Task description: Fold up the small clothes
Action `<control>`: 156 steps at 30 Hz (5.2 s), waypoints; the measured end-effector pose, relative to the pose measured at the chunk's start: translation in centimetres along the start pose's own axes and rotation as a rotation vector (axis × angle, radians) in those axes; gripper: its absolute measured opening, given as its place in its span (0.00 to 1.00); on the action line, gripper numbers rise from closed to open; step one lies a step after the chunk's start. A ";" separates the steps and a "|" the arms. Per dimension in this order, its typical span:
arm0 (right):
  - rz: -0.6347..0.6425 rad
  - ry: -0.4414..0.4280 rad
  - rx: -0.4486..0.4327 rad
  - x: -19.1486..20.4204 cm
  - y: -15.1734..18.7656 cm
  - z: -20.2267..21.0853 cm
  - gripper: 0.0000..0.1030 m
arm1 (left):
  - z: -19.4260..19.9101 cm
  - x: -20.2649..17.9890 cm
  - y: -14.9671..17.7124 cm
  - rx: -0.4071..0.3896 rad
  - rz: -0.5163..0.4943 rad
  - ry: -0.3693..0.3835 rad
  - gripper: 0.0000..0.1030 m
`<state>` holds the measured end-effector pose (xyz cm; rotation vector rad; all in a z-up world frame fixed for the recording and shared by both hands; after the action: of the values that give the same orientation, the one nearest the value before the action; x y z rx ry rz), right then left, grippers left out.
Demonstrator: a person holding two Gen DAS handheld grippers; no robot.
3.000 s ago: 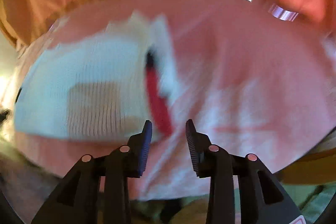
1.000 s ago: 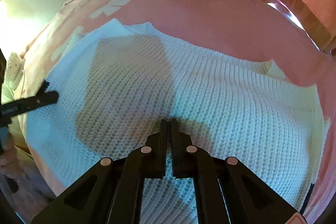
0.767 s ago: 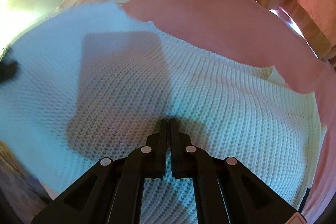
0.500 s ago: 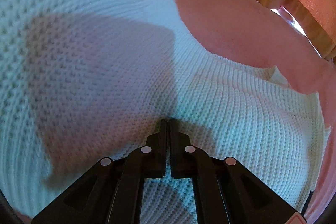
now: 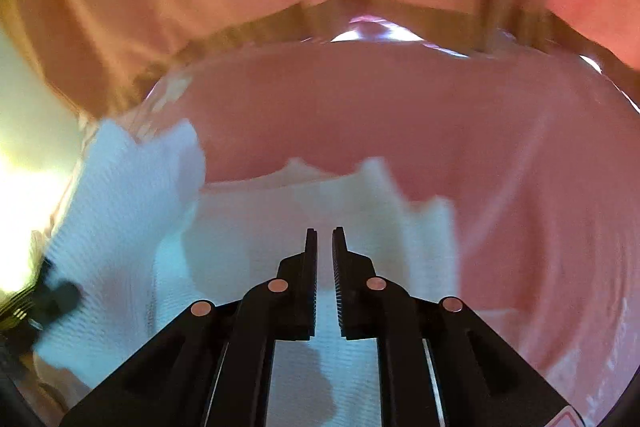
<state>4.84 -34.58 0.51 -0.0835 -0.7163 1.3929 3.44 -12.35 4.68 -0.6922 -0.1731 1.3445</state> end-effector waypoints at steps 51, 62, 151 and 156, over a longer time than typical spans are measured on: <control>-0.051 -0.218 0.057 -2.0 13.1 4.6 0.61 | -2.1 0.9 11.9 0.028 -0.182 -0.153 0.84; -0.034 -0.064 0.002 -4.5 15.2 6.1 0.08 | -3.5 1.6 12.4 0.049 -0.206 -0.202 0.85; -0.241 -0.264 0.031 -6.3 8.5 -0.8 0.32 | -12.1 0.3 3.7 0.189 -0.075 0.133 0.51; -0.156 -0.245 -0.138 -2.7 7.1 6.6 0.31 | -5.7 -1.4 1.3 0.074 -0.138 0.169 0.48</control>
<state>-4.63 -37.92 1.36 0.0355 -1.0018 1.2146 4.80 -15.64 -0.14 -0.7152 -0.0349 1.1492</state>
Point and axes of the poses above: each gripper's, at about its wrist camera, not at the fingertips, and z roughly against the way its jaws point, x to its left, y to its underside, the point moved 5 cm from there along -z, roughly the way its jaws point, and after that the axes turned 7 degrees about -y, right-handed, at the moved point
